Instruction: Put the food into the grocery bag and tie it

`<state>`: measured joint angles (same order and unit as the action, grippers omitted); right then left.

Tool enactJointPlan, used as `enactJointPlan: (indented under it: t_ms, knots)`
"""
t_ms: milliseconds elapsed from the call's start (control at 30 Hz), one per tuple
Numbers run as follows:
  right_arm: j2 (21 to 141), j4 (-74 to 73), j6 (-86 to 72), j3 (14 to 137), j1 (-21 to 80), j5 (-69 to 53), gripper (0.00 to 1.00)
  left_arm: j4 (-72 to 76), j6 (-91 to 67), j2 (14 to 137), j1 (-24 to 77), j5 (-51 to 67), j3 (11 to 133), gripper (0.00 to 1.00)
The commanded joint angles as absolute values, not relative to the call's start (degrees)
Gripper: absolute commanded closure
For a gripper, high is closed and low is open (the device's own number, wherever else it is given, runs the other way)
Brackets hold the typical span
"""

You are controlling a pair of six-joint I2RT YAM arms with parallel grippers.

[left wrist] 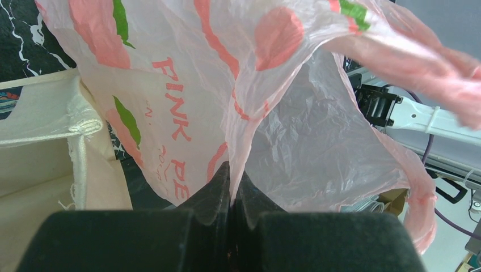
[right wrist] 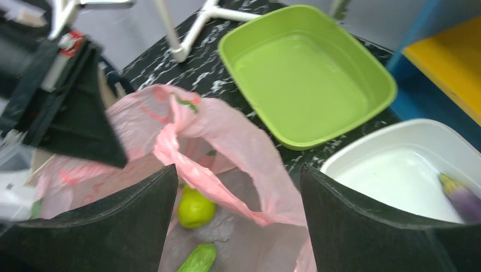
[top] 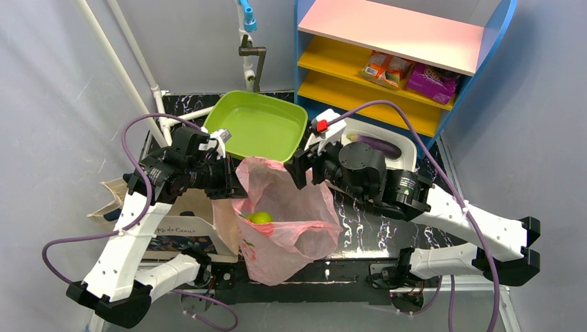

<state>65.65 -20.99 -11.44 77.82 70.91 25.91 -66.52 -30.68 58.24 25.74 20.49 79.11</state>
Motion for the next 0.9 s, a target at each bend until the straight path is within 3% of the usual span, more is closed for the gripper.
enactJointPlan:
  t_ms: [0, 367, 667, 867]
  knots:
    - [64.47, -21.28, -15.92, 81.3, 68.79, 39.13, 0.13, -68.21, -30.46, 57.6, 26.07, 20.49, 79.04, 1.0]
    - [66.16, -47.68, -52.43, 82.23, 50.06, 42.14, 0.17, -68.21, -30.33, 57.76, 26.02, 20.41, 78.75, 1.0]
    - [66.35, -50.53, -67.9, 74.95, 46.41, 49.46, 0.21, -68.05, -30.26, 57.79, 26.07, 20.39, 78.08, 1.0]
    - [68.35, -48.73, -70.31, 72.61, 43.49, 49.74, 0.21, -68.01, -30.08, 57.97, 26.02, 20.17, 78.04, 1.0]
